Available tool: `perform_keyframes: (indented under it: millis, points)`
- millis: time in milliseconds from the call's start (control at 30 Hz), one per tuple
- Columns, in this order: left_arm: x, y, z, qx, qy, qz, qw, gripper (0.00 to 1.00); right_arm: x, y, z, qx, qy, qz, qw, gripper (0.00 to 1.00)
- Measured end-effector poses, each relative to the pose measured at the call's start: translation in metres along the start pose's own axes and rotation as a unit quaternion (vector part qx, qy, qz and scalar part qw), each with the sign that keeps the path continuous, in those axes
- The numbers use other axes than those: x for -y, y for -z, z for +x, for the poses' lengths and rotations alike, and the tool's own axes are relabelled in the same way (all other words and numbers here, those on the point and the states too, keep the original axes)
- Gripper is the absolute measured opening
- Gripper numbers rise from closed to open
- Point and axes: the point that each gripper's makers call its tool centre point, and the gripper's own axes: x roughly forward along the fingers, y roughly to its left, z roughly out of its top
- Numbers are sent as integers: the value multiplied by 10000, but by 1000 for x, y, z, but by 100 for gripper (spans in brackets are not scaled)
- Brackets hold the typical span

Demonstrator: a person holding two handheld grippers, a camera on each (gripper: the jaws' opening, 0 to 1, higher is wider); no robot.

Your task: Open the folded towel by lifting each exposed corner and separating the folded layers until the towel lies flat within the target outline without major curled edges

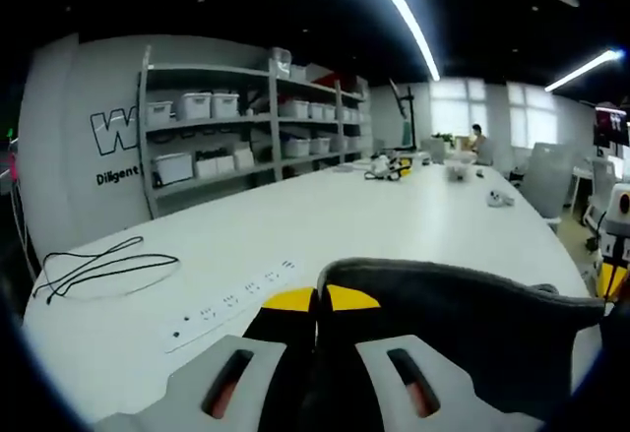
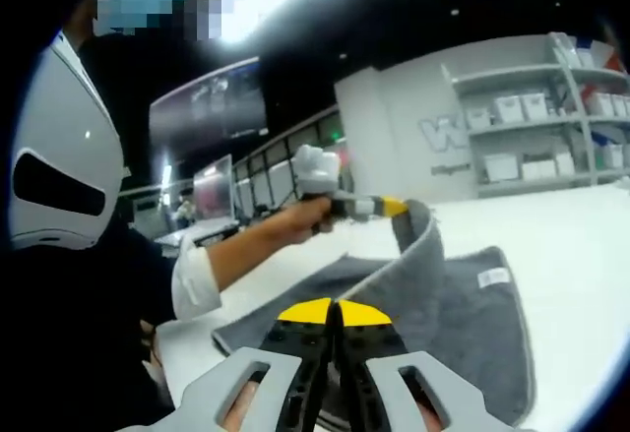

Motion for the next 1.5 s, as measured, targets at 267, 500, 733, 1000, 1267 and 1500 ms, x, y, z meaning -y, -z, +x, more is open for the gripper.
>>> perform_keyframes:
  millis: [267,500,733,1000,1267,1500]
  points:
    - [-4,-5,-6,123,41,-141,9998,3,-6,0,4,-81,-106,-80,9999,0]
    - [2,-13,-13,360,273,-418,9981,3,-22,0,13,-124,-462,-181,9987,0]
    - [2,-15,-25,501,468,-558,9961,3,-29,-4,22,-138,-562,-135,9982,0]
    - [-4,-17,-32,513,530,-394,9965,3,-45,-5,32,-79,-704,-97,9974,0]
    - [-14,-19,-33,549,516,-316,9967,3,-57,0,39,-209,-769,-474,9957,0]
    - [-21,-31,-30,727,535,-430,9950,2,-72,1,44,-167,-1028,-544,9931,0]
